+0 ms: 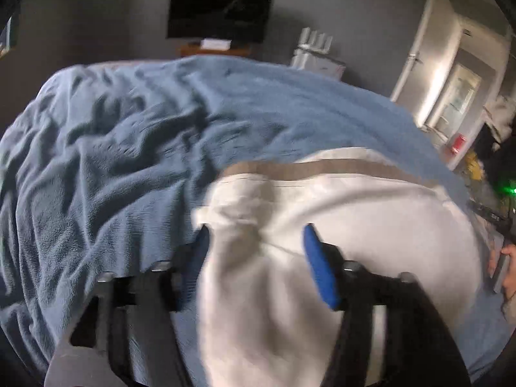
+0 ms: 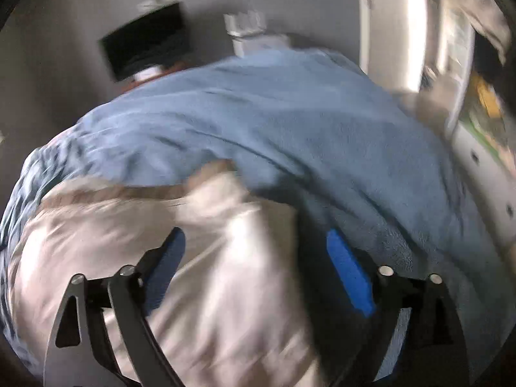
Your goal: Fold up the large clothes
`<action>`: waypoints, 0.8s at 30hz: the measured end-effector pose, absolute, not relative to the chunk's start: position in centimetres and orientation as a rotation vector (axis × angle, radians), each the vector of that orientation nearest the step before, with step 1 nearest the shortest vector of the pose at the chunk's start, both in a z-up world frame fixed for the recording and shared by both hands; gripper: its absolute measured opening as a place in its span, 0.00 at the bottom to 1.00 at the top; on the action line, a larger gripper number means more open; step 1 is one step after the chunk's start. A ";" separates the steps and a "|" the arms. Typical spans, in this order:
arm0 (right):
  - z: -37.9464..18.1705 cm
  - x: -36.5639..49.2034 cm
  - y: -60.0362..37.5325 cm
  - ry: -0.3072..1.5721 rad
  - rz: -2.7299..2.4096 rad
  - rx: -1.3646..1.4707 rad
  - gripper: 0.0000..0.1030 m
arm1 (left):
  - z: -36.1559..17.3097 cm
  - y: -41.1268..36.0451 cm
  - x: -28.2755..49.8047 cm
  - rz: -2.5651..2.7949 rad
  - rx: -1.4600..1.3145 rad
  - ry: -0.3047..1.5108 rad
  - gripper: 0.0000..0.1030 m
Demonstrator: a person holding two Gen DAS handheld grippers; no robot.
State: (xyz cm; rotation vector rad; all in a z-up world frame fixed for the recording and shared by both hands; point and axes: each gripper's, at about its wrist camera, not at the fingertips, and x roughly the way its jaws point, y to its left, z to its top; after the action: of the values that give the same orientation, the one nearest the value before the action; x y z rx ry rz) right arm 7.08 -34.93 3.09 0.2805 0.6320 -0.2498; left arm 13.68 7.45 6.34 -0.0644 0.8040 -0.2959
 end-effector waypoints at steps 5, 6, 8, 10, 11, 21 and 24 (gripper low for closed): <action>2.6 4.8 -28.1 0.715 -0.060 0.225 0.92 | 5.7 1.6 9.5 -0.398 -0.015 0.855 0.74; 2.0 4.9 -26.8 0.739 -0.031 0.213 0.92 | 4.7 0.4 9.9 -0.412 -0.009 0.878 0.74; 0.6 5.6 -24.6 0.789 -0.005 0.172 0.92 | 2.8 -2.1 9.9 -0.409 0.053 0.931 0.74; -0.1 7.1 -23.6 0.791 -0.028 0.124 0.92 | 1.6 -3.5 10.9 -0.382 0.104 0.930 0.78; -0.3 8.2 -23.6 0.789 -0.038 0.120 0.93 | 1.4 -3.7 11.7 -0.371 0.104 0.925 0.82; -0.4 18.6 -24.8 0.871 -0.115 0.169 0.94 | 0.2 -6.7 22.6 -0.248 0.187 1.026 0.94; -0.4 20.7 -24.8 0.888 -0.127 0.156 0.94 | -0.3 -7.4 24.4 -0.223 0.199 1.032 0.95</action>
State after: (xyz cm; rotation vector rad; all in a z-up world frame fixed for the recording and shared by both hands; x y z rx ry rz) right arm 20.73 -24.79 -0.43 0.1558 0.8875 -0.1270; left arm 24.36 -7.35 -0.30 0.1994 1.0323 -0.2229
